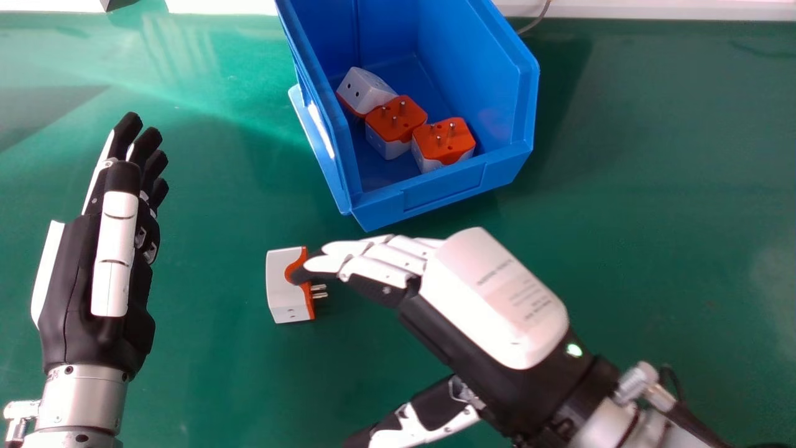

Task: Pick all objects and put in blue box

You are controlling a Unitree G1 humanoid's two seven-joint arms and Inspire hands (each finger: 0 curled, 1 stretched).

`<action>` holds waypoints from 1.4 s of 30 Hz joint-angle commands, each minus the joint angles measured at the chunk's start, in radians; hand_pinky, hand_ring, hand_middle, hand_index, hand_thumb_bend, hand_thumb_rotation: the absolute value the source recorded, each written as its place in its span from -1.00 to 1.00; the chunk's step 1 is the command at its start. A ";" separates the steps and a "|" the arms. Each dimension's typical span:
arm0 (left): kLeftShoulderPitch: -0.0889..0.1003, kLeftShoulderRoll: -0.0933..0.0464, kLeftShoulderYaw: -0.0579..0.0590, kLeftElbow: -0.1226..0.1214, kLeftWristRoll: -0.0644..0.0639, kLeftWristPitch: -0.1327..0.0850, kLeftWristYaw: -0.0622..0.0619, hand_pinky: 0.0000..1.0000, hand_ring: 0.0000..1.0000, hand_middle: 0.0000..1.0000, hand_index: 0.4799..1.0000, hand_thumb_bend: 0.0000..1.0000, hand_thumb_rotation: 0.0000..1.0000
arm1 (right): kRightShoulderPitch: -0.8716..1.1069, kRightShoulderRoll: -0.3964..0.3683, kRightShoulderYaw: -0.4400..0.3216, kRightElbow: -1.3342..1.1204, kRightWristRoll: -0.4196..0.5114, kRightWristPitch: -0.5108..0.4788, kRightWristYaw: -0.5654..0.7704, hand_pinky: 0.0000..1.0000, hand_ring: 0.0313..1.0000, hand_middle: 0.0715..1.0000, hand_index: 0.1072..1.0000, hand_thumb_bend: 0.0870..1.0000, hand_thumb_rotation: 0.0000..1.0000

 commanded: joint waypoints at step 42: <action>0.021 0.006 -0.021 -0.106 0.006 0.049 0.043 1.00 1.00 0.97 0.87 0.28 0.82 | -0.236 0.279 0.220 0.422 -0.280 0.278 -0.313 0.35 0.62 0.73 0.72 0.26 -0.43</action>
